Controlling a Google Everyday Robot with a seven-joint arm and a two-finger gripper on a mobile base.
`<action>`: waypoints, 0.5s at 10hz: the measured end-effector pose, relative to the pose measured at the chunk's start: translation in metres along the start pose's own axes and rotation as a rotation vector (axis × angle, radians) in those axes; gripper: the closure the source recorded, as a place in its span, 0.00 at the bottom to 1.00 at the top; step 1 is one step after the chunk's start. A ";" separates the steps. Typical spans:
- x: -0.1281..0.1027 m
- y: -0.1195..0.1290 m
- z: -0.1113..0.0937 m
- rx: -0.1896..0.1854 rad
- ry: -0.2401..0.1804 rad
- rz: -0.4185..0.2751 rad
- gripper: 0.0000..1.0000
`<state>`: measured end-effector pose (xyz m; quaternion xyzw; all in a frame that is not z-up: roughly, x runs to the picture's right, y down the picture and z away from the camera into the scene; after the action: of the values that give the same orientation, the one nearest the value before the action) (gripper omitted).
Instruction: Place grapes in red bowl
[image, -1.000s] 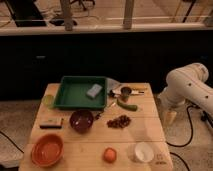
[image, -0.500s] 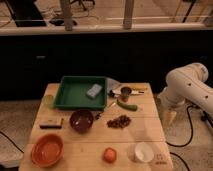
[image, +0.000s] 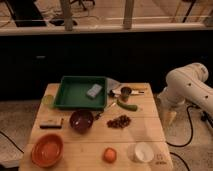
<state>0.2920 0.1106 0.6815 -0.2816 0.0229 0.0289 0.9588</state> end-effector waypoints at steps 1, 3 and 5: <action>0.000 0.000 0.000 0.000 0.000 0.000 0.20; 0.000 0.000 0.000 0.000 0.000 0.000 0.20; -0.013 0.002 0.002 -0.001 0.028 -0.038 0.20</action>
<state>0.2794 0.1122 0.6827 -0.2829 0.0307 0.0067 0.9586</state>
